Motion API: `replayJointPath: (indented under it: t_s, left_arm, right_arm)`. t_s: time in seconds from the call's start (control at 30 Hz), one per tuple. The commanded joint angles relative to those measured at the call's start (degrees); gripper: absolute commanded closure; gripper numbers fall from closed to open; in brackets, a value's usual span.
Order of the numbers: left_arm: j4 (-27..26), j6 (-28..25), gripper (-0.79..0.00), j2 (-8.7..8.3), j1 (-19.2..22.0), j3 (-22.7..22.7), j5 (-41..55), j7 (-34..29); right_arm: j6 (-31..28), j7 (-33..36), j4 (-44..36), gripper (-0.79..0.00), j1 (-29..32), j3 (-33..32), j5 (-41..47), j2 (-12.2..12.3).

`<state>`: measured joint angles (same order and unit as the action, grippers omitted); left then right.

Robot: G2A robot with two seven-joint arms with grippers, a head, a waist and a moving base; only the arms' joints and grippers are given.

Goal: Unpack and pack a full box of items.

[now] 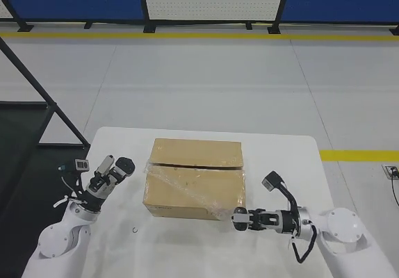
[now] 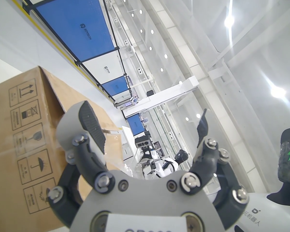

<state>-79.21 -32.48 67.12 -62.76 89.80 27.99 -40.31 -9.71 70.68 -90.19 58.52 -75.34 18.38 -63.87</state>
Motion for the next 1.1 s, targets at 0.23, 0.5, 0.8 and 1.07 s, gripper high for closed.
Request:
replayJointPath:
  t_s: [0.23, 0.5, 0.8, 1.07]
  left_arm:
    - [0.7, -0.4, -0.785, -0.3, -0.7, 1.0, 1.5, -1.1]
    - [1.4, -0.5, -0.785, -0.58, -1.5, 1.9, 2.5, -2.1]
    - [1.0, -0.1, -0.785, -0.97, -1.9, 1.9, 1.9, -5.1]
    - [0.5, 0.2, -0.785, -1.15, -1.5, 0.7, 0.9, -7.2]
  right_arm:
    - [-2.6, -0.6, -3.7, 0.0, -5.0, -0.4, -5.2, 0.5]
    - [-3.7, 0.9, -1.1, 0.0, -10.9, -1.1, -5.3, 1.0]
    - [-2.3, 5.8, 7.1, 0.0, -19.3, 1.1, -1.5, 1.0]
    - [-0.5, 9.0, 17.9, 0.0, -26.8, 4.1, -1.8, 0.8]
